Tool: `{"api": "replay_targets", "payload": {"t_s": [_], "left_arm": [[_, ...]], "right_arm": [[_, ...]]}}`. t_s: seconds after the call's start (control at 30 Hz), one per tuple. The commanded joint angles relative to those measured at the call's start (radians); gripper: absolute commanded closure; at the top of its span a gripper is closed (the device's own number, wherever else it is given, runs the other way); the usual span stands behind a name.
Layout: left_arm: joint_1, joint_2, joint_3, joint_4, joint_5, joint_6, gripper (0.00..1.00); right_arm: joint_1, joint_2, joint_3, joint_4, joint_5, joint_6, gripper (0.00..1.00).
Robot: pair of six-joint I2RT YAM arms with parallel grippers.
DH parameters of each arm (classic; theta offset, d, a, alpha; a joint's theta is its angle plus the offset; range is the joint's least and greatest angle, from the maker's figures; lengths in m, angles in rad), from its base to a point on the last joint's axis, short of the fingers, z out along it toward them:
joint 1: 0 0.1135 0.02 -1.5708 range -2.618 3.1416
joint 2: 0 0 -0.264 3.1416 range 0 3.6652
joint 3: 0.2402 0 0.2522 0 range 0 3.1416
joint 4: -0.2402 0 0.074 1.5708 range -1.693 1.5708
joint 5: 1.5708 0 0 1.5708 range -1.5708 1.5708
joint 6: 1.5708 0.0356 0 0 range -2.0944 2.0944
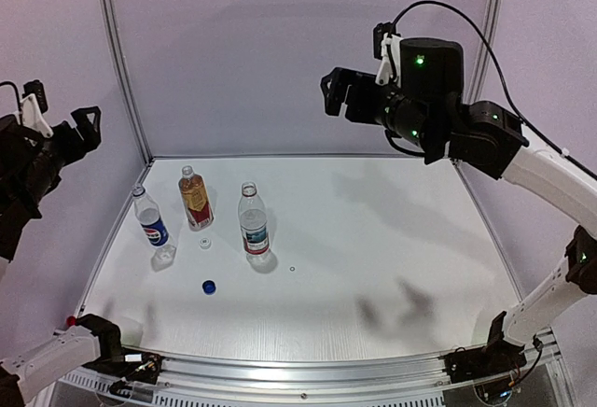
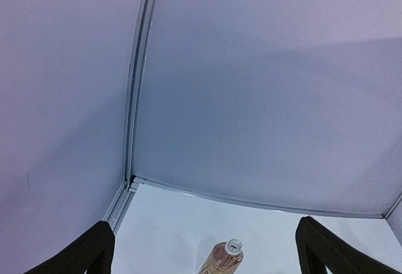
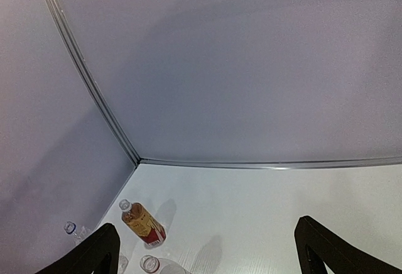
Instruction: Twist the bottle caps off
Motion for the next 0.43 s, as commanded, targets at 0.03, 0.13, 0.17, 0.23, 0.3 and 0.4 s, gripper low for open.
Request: {"api": "replay_targets", "payload": {"t_s": [0.03, 0.13, 0.17, 0.23, 0.3, 0.4], "left_arm": [[0.001, -0.002, 0.038, -0.034, 0.011, 0.03, 0.01], [0.001, -0.007, 0.034, -0.034, 0.005, 0.032, 0.01], [0.001, -0.009, 0.032, -0.034, 0.004, 0.033, 0.01], [0.001, -0.015, 0.027, -0.032, 0.003, 0.035, 0.01], [0.002, -0.019, 0.025, -0.034, 0.002, 0.039, 0.01], [0.001, -0.022, 0.022, -0.035, -0.003, 0.052, 0.01]], "right_arm": [[-0.004, 0.023, 0.036, -0.007, 0.011, -0.031, 0.01], [-0.003, 0.012, 0.009, 0.023, -0.012, -0.035, 0.01], [-0.003, 0.009, -0.002, 0.037, -0.025, -0.046, 0.01], [-0.004, 0.005, -0.019, 0.063, -0.042, -0.071, 0.01], [-0.004, 0.012, -0.015, 0.061, -0.031, -0.084, 0.01], [-0.004, 0.016, -0.009, 0.058, -0.026, -0.089, 0.01]]}}
